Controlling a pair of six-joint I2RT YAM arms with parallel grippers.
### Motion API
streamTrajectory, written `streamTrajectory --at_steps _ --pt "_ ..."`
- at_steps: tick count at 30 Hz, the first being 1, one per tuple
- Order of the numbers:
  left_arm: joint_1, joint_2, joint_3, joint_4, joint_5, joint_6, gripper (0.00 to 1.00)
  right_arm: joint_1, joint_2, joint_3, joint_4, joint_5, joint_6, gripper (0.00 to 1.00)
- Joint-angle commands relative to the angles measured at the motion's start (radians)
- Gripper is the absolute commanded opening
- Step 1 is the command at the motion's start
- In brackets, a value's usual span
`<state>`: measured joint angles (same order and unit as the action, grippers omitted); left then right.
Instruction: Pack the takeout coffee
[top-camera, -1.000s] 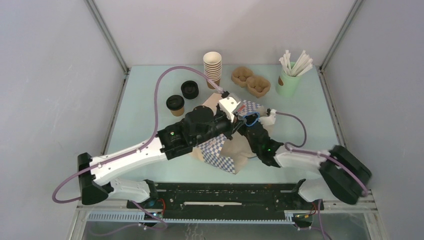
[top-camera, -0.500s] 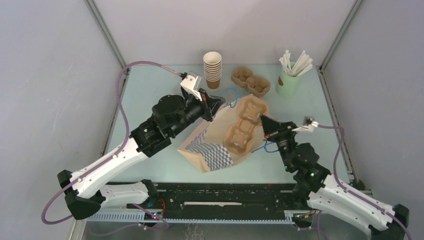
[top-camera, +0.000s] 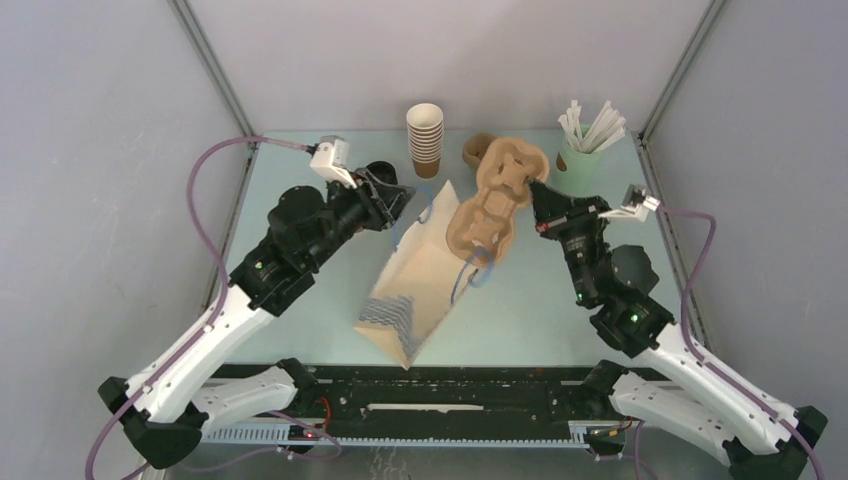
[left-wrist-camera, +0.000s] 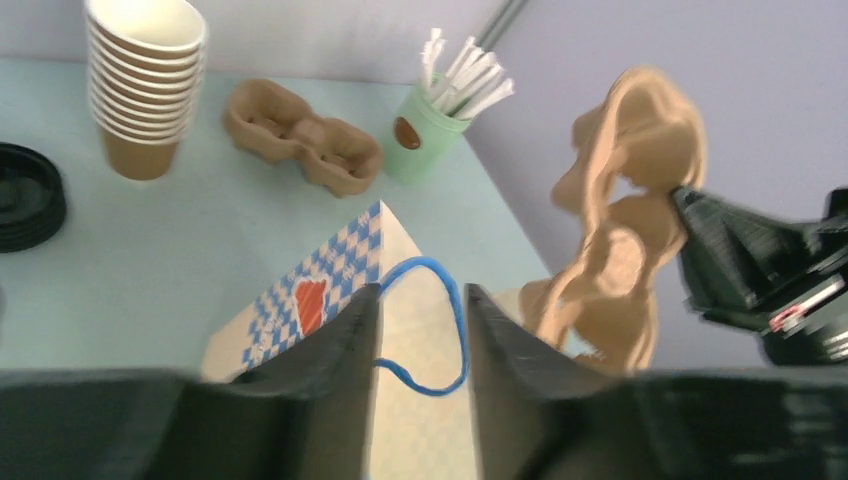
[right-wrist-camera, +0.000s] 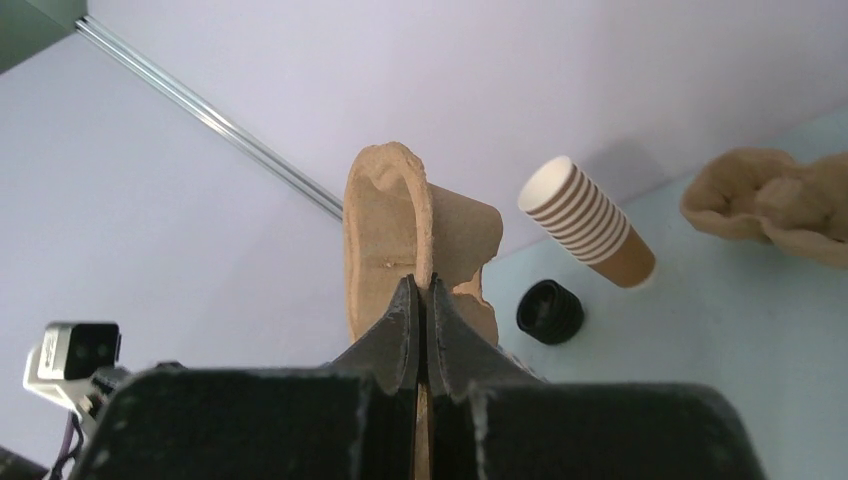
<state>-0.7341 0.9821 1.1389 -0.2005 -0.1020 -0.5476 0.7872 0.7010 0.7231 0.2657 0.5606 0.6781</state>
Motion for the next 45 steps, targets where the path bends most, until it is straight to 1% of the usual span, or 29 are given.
streamTrajectory --at_steps 1,2,3,4,6,7,9,12,13,16,19,21,28,30,31,32,33,34,35,37,39,40,42,44,45 --pt "0.025 -0.061 0.038 -0.095 -0.029 0.041 0.54 -0.009 0.101 0.128 0.076 -0.049 -0.029 0.0" --pt "0.025 -0.061 0.067 -0.139 -0.049 0.068 0.67 -0.01 0.123 0.151 0.08 -0.056 -0.033 0.0" --pt "0.026 -0.062 0.087 -0.181 -0.068 0.094 0.84 -0.013 0.143 0.178 0.076 -0.063 -0.032 0.0" --pt "0.026 -0.065 0.128 -0.227 -0.096 0.119 0.92 -0.014 0.158 0.201 0.072 -0.067 -0.032 0.0" --pt "0.026 -0.083 0.172 -0.274 -0.124 0.161 0.97 -0.014 0.179 0.239 0.068 -0.076 -0.029 0.0" --pt "0.026 -0.092 0.192 -0.278 -0.086 0.186 0.99 -0.014 0.189 0.255 0.066 -0.08 -0.022 0.0" --pt "0.026 -0.082 0.244 -0.283 0.036 0.225 0.99 -0.017 0.211 0.288 0.062 -0.095 0.007 0.0" --pt "0.025 -0.022 0.323 -0.296 0.205 0.197 0.97 -0.029 0.243 0.319 0.066 -0.12 0.051 0.0" --pt "0.027 0.001 0.337 -0.294 0.245 0.185 0.96 -0.033 0.253 0.328 0.068 -0.127 0.07 0.0" --pt "0.024 0.058 0.368 -0.281 0.318 0.156 0.83 -0.038 0.275 0.356 0.08 -0.14 0.101 0.0" --pt "0.023 0.092 0.371 -0.252 0.37 0.127 0.73 -0.036 0.295 0.388 0.084 -0.148 0.112 0.0" --pt "0.02 0.11 0.371 -0.248 0.371 0.115 0.65 -0.033 0.302 0.4 0.087 -0.148 0.114 0.0" --pt "0.011 0.132 0.368 -0.239 0.313 0.112 0.44 -0.009 0.3 0.403 0.09 -0.129 0.107 0.0" --pt "0.011 0.14 0.373 -0.241 0.31 0.113 0.34 0.001 0.299 0.403 0.089 -0.121 0.096 0.0" --pt "0.01 0.142 0.376 -0.239 0.308 0.113 0.25 0.007 0.298 0.403 0.09 -0.121 0.084 0.0" --pt "0.009 0.142 0.378 -0.24 0.306 0.117 0.17 0.012 0.297 0.403 0.088 -0.119 0.072 0.0" --pt "0.009 0.14 0.378 -0.241 0.299 0.122 0.12 0.017 0.296 0.403 0.08 -0.121 0.054 0.0" --pt "0.009 0.135 0.376 -0.245 0.286 0.134 0.07 0.017 0.293 0.403 0.058 -0.126 0.04 0.04" --pt "0.009 0.13 0.373 -0.252 0.269 0.151 0.02 0.018 0.287 0.404 0.024 -0.131 0.023 0.12" --pt "0.009 0.115 0.365 -0.265 0.232 0.193 0.0 0.017 0.27 0.392 -0.042 -0.155 -0.063 0.28" --pt "0.01 0.106 0.361 -0.288 0.194 0.242 0.0 0.013 0.253 0.378 -0.096 -0.196 -0.192 0.48" --pt "0.009 0.106 0.366 -0.302 0.186 0.275 0.0 0.0 0.244 0.377 -0.144 -0.243 -0.26 0.57" --pt "0.007 0.111 0.385 -0.346 0.195 0.354 0.0 -0.04 0.221 0.387 -0.236 -0.369 -0.403 0.71" --pt "-0.002 0.117 0.406 -0.393 0.167 0.424 0.0 -0.077 0.196 0.416 -0.353 -0.498 -0.554 0.8" --pt "-0.008 0.12 0.419 -0.418 0.141 0.451 0.0 -0.086 0.187 0.441 -0.406 -0.56 -0.619 0.8"
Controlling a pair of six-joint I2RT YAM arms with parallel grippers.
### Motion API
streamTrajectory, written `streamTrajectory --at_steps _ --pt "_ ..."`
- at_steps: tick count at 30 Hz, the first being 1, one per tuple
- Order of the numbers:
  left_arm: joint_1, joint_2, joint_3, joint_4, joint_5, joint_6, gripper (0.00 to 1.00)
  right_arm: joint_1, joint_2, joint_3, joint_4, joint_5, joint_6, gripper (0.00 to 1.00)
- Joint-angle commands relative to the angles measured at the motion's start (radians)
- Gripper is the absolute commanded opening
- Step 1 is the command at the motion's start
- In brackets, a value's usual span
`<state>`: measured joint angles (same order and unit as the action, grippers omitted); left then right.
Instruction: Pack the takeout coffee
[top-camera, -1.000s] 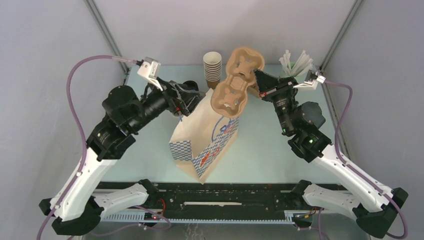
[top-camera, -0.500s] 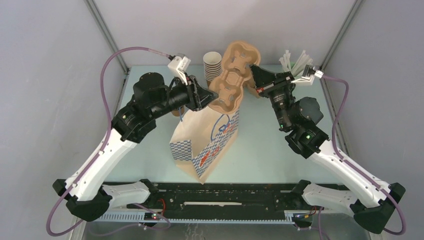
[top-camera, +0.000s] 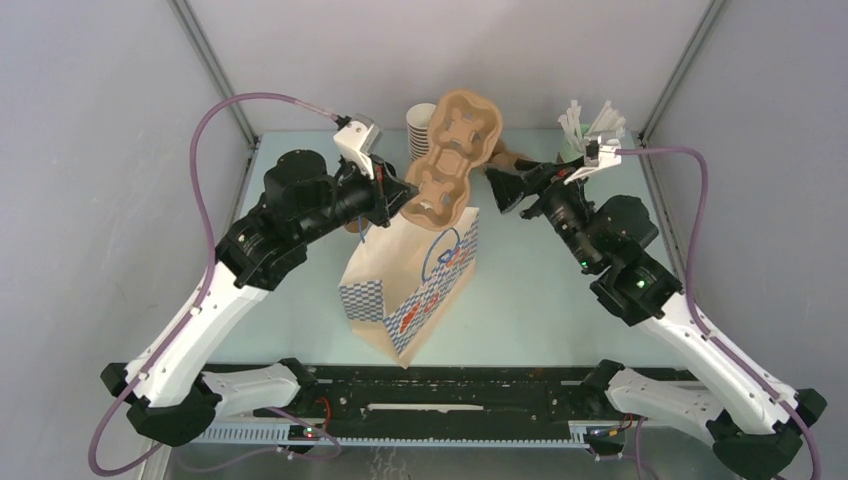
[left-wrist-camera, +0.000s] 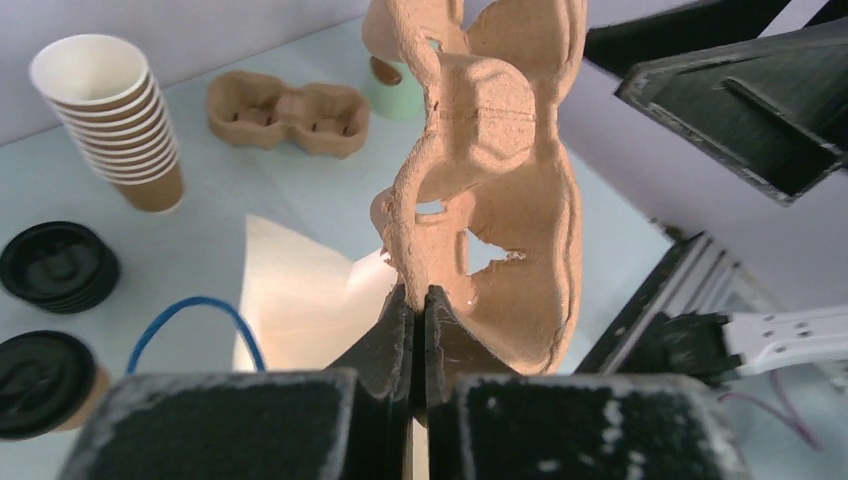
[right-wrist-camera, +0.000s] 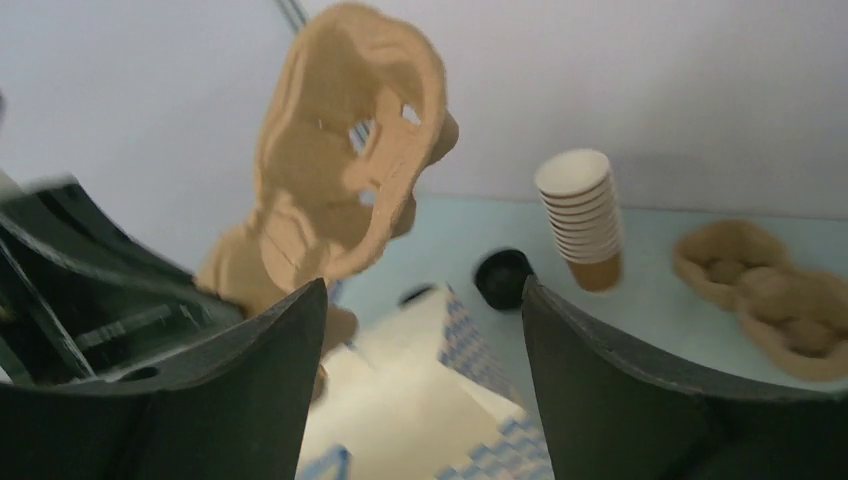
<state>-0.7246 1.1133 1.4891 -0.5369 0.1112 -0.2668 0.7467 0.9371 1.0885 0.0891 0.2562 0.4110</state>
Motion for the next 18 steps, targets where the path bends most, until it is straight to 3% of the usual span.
streamTrajectory --at_steps 1,6,10,18 --pt "-0.024 -0.008 0.081 -0.104 -0.095 0.19 0.0 -0.043 -0.053 0.107 -0.276 -0.3 -0.417 0.81" --pt "-0.041 0.016 0.139 -0.165 -0.108 0.214 0.0 0.036 0.006 0.283 -0.476 -0.37 -0.685 0.83" --pt "-0.057 0.021 0.149 -0.169 -0.137 0.206 0.0 0.126 0.131 0.416 -0.574 -0.374 -0.856 0.78" --pt "-0.07 0.028 0.16 -0.188 -0.153 0.201 0.0 0.206 0.381 0.684 -0.691 -0.219 -0.908 0.79"
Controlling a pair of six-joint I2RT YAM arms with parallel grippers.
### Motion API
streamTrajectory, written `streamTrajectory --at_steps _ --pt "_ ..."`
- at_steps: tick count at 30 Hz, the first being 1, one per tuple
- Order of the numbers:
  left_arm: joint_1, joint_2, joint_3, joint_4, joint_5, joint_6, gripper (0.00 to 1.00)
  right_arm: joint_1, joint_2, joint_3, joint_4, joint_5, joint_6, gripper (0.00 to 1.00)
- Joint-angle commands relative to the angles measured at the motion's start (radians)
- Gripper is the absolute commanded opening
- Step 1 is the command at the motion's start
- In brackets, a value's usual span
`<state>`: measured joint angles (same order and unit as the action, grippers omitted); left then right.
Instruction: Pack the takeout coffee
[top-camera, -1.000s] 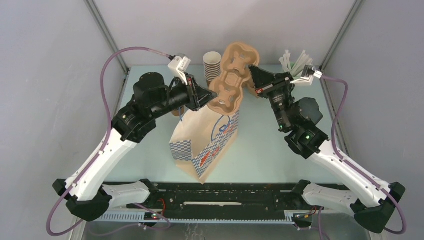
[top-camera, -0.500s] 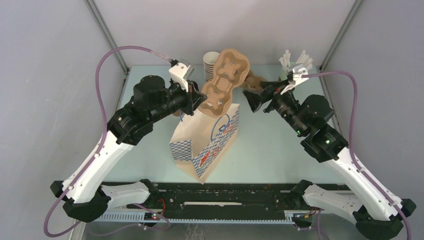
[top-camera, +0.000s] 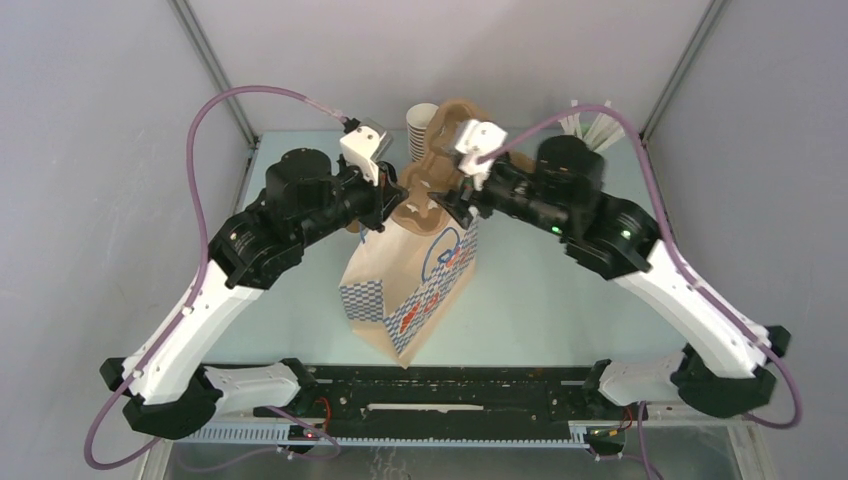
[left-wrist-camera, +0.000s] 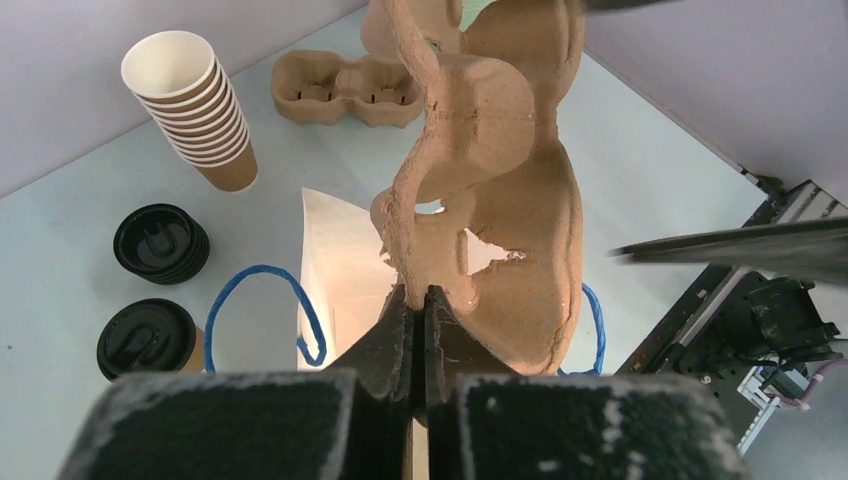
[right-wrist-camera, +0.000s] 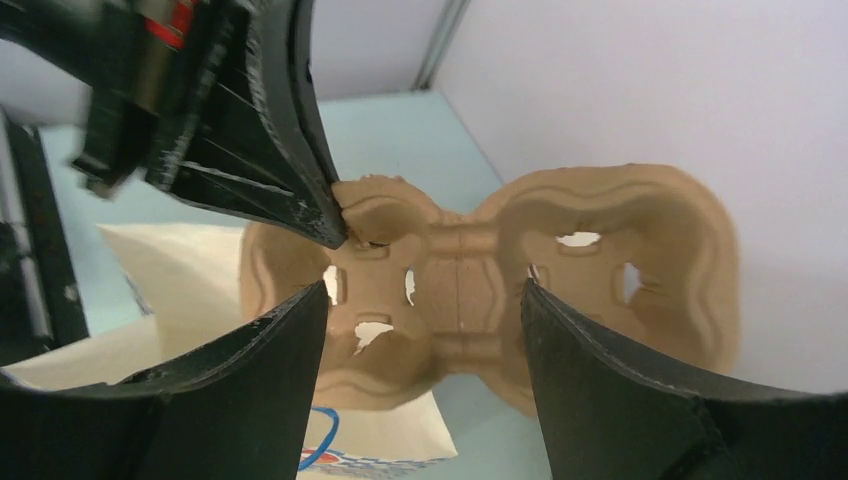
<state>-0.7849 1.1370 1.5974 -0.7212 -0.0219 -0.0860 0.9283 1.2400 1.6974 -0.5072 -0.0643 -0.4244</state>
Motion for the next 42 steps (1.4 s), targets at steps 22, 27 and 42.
streamTrajectory --at_steps 22,27,42 --pt "-0.008 -0.001 0.047 -0.021 0.005 0.014 0.0 0.083 0.181 0.082 -0.013 0.337 -0.186 0.69" --pt "-0.008 -0.005 0.047 -0.021 0.014 0.003 0.0 0.083 0.194 0.101 -0.034 0.325 -0.184 0.52" --pt "0.199 -0.126 -0.011 -0.08 -0.1 -0.235 0.87 0.021 0.04 -0.032 -0.004 0.224 -0.079 0.4"
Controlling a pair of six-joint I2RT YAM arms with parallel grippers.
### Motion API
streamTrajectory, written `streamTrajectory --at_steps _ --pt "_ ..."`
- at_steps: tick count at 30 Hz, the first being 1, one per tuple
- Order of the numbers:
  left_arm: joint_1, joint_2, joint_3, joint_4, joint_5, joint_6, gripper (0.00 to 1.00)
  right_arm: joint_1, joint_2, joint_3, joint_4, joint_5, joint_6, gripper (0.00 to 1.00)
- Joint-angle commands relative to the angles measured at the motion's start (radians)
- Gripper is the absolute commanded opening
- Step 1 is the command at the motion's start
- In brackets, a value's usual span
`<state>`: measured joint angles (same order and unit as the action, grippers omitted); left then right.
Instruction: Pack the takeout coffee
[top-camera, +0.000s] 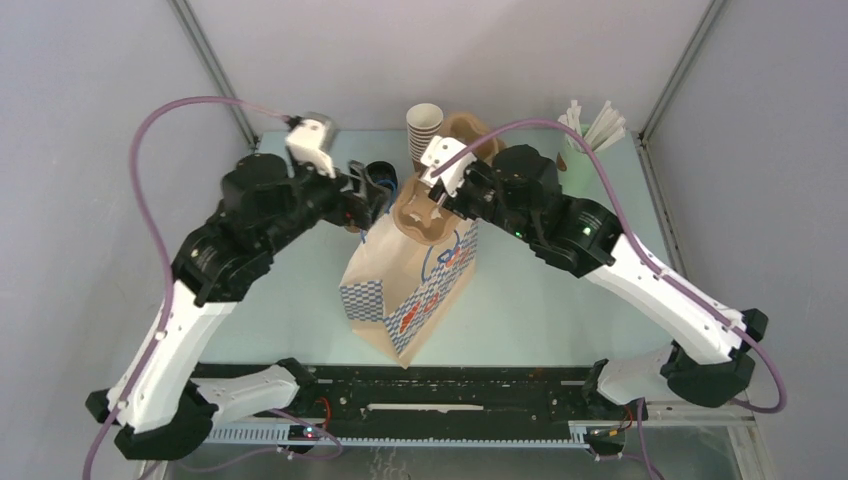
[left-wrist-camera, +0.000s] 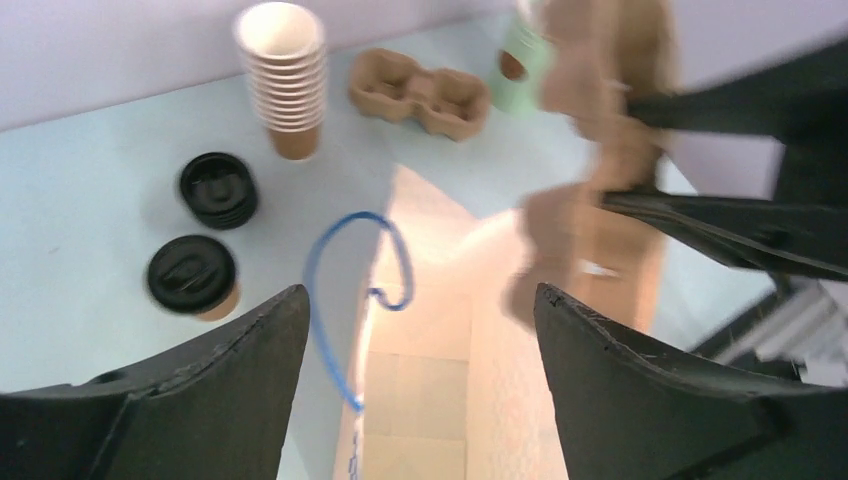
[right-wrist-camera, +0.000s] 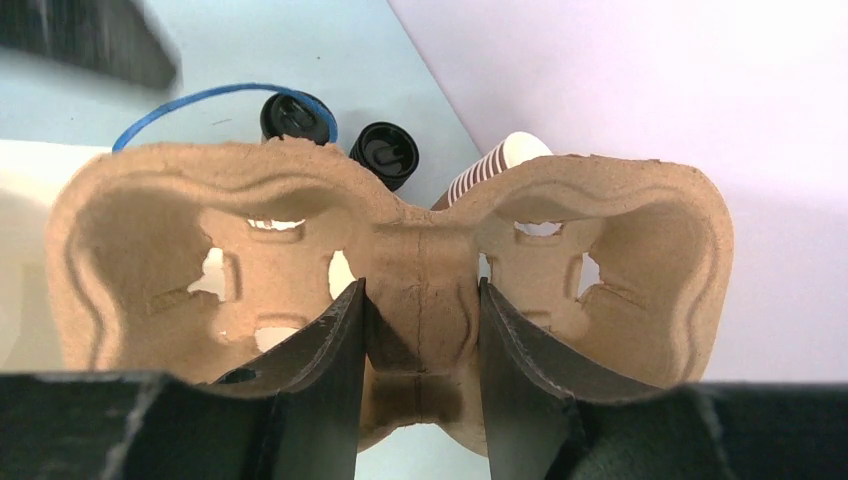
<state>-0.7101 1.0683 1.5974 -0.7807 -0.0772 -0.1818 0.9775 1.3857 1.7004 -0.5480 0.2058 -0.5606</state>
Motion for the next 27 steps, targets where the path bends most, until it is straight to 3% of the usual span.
streamTrajectory --at_steps 1,3,6,9,12,16,21,24,27 --pt "0.179 -0.059 -0.048 -0.019 -0.001 -0.17 0.89 -0.035 -0.125 -0.047 0.037 -0.063 0.07 0.4" --pt "0.311 -0.047 -0.107 0.005 0.198 -0.228 0.91 -0.045 -0.162 -0.071 0.04 -0.099 0.093 0.39" --pt "0.407 -0.016 -0.202 0.106 0.453 -0.29 0.93 -0.062 -0.21 -0.096 0.045 -0.164 0.138 0.39" --pt "0.444 0.019 -0.276 0.196 0.577 -0.328 0.91 -0.078 -0.241 -0.109 0.051 -0.229 0.185 0.38" --pt "0.465 0.048 -0.346 0.294 0.653 -0.364 0.81 -0.088 -0.259 -0.117 0.051 -0.296 0.244 0.37" --pt "0.489 0.106 -0.378 0.375 0.697 -0.399 0.56 -0.097 -0.268 -0.136 0.072 -0.437 0.334 0.36" --pt "0.49 0.139 -0.336 0.502 0.79 -0.424 0.14 -0.136 -0.257 -0.195 0.154 -0.651 0.496 0.36" --pt "0.459 0.101 -0.316 0.577 0.793 -0.399 0.01 -0.172 -0.233 -0.218 0.203 -0.774 0.608 0.33" --pt "0.398 0.071 -0.273 0.559 0.784 -0.31 0.0 -0.194 -0.226 -0.259 0.274 -0.852 0.701 0.32"
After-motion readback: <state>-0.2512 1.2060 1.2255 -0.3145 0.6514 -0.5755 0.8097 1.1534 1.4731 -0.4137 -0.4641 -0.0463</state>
